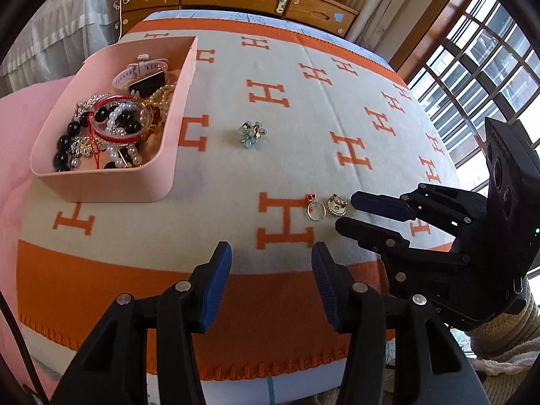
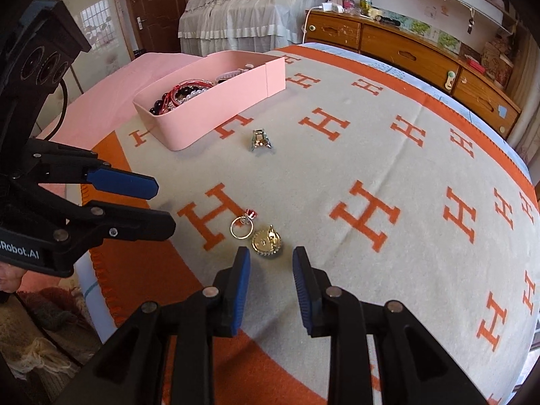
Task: Organize jewelry
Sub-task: 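Move the right tool to the gold round pendant while the left tool reaches a silver ring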
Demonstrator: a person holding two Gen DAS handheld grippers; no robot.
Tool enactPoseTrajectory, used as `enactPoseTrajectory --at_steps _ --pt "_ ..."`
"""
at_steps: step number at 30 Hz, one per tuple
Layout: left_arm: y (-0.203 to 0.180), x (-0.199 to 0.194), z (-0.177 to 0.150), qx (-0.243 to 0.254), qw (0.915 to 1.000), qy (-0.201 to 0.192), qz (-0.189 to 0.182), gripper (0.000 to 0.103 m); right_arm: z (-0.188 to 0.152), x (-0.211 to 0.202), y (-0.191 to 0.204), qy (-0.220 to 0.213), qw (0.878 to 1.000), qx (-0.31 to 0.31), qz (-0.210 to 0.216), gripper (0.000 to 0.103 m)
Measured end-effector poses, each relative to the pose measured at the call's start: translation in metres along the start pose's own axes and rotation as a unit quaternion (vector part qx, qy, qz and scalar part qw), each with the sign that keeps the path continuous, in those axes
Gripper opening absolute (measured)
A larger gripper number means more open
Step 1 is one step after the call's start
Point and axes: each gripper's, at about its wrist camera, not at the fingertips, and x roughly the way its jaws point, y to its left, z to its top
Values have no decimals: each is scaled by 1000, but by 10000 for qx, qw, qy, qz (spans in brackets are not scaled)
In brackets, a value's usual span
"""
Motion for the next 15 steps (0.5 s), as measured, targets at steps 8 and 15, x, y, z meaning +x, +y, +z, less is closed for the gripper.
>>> enactPoseTrajectory --at_steps 8,15 --pt "-14 7 5 148 9998 -31 126 48 3 5 10 -208 9985 -498 -118 21" --pt "-29 18 11 219 9997 62 108 48 -1 1 -10 -269 9988 -59 -398 19"
